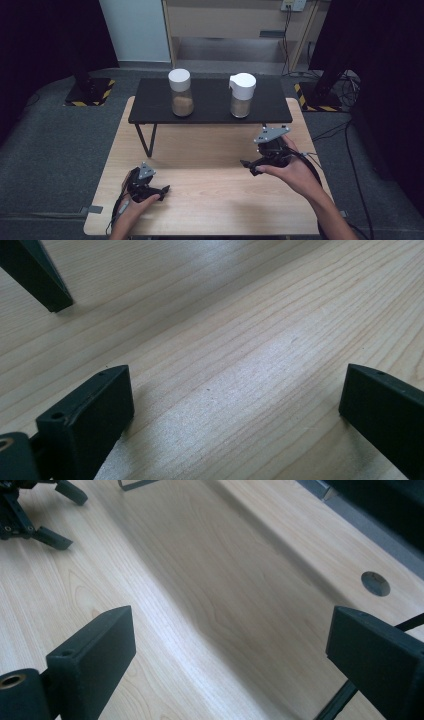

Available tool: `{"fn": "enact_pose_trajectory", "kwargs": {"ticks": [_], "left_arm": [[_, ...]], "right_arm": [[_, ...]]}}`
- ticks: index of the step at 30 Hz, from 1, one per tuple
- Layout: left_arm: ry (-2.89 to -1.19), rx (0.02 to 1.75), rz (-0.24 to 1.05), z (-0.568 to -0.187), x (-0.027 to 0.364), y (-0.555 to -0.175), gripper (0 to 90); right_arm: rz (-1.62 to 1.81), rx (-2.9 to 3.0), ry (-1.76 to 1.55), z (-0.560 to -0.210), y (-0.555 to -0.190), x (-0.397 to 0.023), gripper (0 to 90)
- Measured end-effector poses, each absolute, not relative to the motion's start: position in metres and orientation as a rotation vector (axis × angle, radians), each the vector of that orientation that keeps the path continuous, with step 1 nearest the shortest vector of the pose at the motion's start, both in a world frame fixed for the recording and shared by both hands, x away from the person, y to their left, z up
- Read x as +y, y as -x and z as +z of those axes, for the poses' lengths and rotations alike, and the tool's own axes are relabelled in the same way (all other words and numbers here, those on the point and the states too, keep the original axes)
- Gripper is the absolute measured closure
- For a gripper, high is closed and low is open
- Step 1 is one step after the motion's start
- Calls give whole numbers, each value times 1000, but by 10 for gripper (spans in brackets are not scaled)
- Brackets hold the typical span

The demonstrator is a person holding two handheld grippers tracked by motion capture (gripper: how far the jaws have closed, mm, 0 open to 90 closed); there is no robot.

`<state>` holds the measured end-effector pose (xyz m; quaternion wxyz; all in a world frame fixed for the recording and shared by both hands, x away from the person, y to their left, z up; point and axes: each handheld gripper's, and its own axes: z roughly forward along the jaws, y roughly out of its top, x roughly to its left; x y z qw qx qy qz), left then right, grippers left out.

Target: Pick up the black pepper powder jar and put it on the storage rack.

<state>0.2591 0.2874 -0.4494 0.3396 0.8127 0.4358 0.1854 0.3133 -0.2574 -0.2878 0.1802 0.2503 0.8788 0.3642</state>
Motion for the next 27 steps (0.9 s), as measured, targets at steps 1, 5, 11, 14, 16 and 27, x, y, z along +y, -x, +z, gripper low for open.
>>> {"fn": "enact_pose_trajectory", "kwargs": {"ticks": [1,5,11,14,16,27], "left_arm": [[-2116,1134,483,-449,287,-259,0],[-2116,1134,483,-449,287,-259,0],[-2116,1134,483,-449,287,-259,0],[-2116,1134,483,-449,287,-259,0],[-2116,1134,483,-449,287,-259,0],[-2115,1135,483,-449,287,-259,0]], "right_arm": [[1028,2485,-711,-290,-313,-258,64],[1030,2489,-723,-299,-312,-260,64],[1026,2493,-732,-312,-310,-264,64],[1033,2490,-747,-317,-308,-267,64],[1038,2488,-754,-321,-307,-269,64],[1059,2482,-804,-342,-302,-279,64]]}}
